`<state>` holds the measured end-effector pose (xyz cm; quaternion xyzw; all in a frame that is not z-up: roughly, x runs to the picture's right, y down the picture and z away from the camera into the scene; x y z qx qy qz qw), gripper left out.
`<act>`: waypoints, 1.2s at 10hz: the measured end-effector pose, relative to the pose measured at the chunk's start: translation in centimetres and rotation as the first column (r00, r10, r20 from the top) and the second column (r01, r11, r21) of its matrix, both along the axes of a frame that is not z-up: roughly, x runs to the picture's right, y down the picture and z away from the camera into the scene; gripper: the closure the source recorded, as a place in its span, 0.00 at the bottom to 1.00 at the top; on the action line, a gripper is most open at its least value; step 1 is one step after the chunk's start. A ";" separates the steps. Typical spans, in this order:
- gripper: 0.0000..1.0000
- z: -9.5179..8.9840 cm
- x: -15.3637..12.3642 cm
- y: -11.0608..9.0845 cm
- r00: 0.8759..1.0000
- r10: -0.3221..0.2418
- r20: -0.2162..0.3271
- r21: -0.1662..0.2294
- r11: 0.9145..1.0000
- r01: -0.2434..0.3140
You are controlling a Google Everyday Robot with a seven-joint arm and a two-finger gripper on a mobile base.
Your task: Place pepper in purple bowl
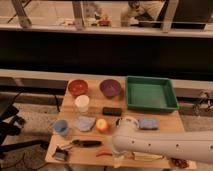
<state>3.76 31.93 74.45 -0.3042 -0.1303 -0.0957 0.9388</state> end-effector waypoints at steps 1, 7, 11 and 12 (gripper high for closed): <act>0.36 0.1 0.1 0.0 1.000 0.005 -0.002 -0.004 1.000 -0.005; 0.75 0.8 1.1 0.2 0.999 0.034 -0.010 -0.019 0.999 -0.034; 1.00 -0.6 1.0 -1.6 0.999 0.033 -0.008 0.031 0.999 -0.033; 1.00 -1.3 0.9 -2.3 0.999 0.038 -0.009 0.042 0.998 -0.037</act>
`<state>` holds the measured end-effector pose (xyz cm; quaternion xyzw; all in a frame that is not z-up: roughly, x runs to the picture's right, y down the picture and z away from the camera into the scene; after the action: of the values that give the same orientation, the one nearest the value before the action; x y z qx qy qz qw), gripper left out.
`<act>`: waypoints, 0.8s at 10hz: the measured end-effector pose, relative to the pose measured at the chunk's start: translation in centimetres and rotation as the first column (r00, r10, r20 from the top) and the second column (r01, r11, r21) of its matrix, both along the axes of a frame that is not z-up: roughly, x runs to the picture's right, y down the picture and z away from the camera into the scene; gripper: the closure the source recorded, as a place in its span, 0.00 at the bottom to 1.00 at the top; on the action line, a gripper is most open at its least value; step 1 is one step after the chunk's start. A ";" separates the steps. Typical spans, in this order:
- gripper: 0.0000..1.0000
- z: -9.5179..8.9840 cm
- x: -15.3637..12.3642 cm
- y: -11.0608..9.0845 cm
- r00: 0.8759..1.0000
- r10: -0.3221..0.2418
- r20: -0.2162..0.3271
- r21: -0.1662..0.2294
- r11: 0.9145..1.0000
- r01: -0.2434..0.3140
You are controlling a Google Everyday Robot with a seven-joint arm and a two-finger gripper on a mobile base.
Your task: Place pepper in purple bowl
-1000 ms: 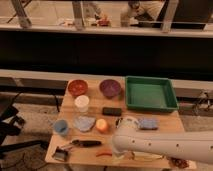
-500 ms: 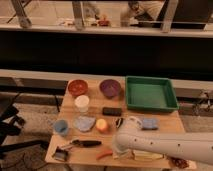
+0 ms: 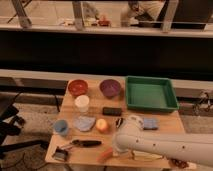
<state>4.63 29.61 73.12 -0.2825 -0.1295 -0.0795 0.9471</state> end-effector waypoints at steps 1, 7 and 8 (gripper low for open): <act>1.00 -1.3 0.0 -1.4 1.000 0.010 -0.006 0.013 1.000 -0.010; 1.00 -7.3 -0.1 -8.5 0.997 0.081 -0.012 0.080 0.994 -0.079; 1.00 -8.5 -0.2 -9.5 0.996 0.089 -0.003 0.110 0.990 -0.088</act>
<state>4.38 20.08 64.59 -0.2245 -0.1336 -0.0433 0.9643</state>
